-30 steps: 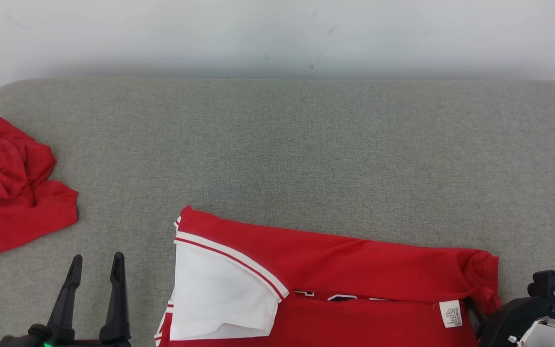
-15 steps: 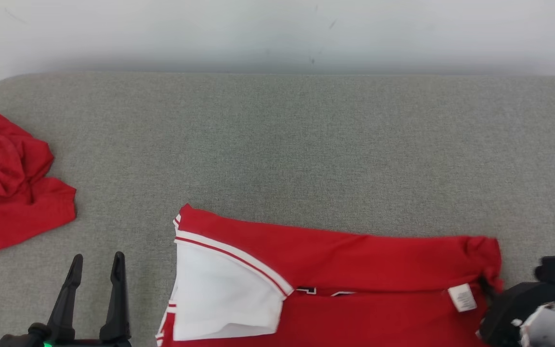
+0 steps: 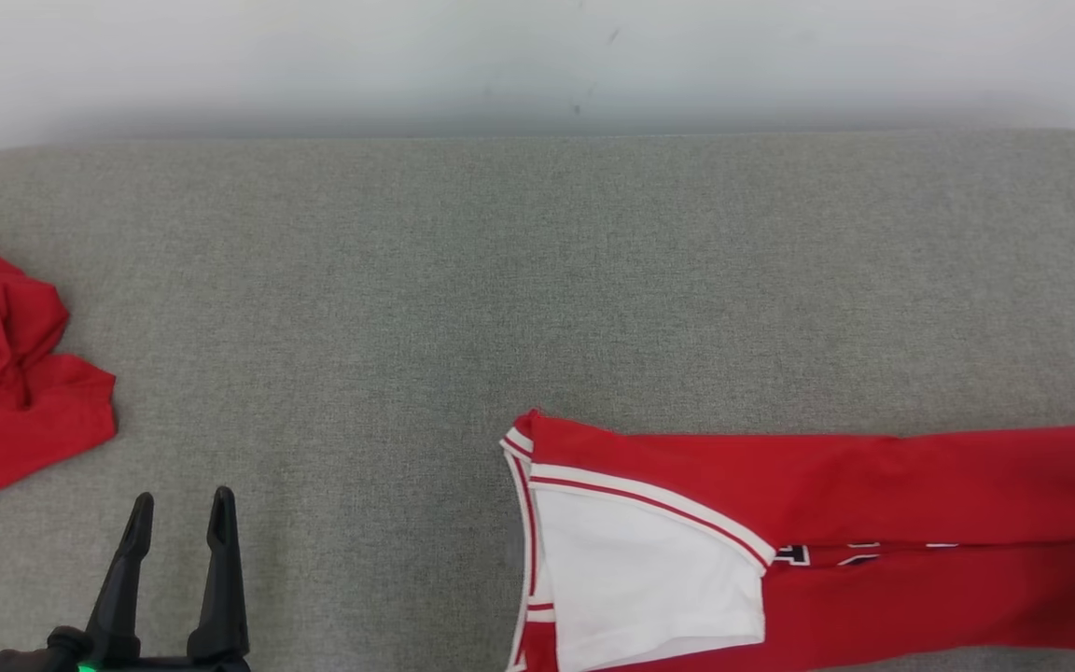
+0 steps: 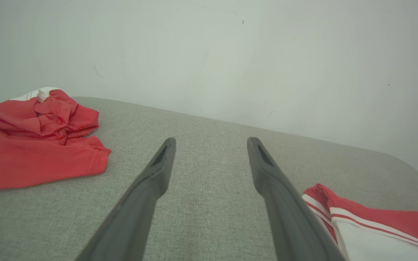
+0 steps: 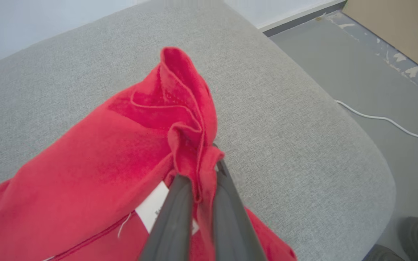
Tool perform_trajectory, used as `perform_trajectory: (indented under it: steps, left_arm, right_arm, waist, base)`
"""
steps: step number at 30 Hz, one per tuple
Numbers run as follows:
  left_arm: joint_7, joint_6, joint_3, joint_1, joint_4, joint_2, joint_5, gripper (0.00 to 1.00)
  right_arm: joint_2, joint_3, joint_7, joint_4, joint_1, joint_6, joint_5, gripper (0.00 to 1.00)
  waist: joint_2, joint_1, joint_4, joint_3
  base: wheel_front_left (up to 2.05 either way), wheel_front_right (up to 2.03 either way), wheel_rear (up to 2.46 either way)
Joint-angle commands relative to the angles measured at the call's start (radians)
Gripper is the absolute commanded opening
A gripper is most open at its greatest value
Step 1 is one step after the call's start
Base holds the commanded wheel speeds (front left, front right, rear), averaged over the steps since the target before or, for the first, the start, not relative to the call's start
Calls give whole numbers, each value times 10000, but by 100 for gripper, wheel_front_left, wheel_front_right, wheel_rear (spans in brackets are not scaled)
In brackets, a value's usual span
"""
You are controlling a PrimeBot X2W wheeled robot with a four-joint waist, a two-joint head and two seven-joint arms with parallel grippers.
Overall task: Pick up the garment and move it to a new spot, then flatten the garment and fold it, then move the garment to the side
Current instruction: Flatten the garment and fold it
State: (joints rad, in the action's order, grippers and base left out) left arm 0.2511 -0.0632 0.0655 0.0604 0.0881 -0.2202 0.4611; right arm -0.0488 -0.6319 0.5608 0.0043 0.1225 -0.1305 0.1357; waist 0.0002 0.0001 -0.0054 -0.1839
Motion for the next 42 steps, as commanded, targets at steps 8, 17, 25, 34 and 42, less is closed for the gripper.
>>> perform_trajectory:
  steps: [8,17,25,34,42]
  left_arm:
    - [24,-36,13,-185,-136,-55,107,100]
    - [23,-88,188,-225,-291,5,162,100]
    - [50,-190,206,-138,-394,-107,303,100]
    - [94,-269,301,-188,-589,-117,322,100]
    - [113,-288,360,-252,-741,-12,231,100]
  right_arm:
    - [-11,972,553,-809,-245,-9,746,0]
    - [-19,5300,447,-627,-820,-9,4079,0]
    - [-20,7451,22,103,-366,-9,4277,0]
    - [-22,9006,-217,1268,432,-9,4487,0]
    - [-17,9367,-546,2149,892,-10,4681,0]
  waist:
    - [-2,-1,-74,123]
    - [-2,-1,84,257]
    - [-2,-1,380,295]
    - [-2,-1,586,355]
    - [-2,-1,695,380]
  base:
    - [0,0,0]
    - [0,0,0]
    - [0,0,0]
    - [0,0,0]
    - [0,0,0]
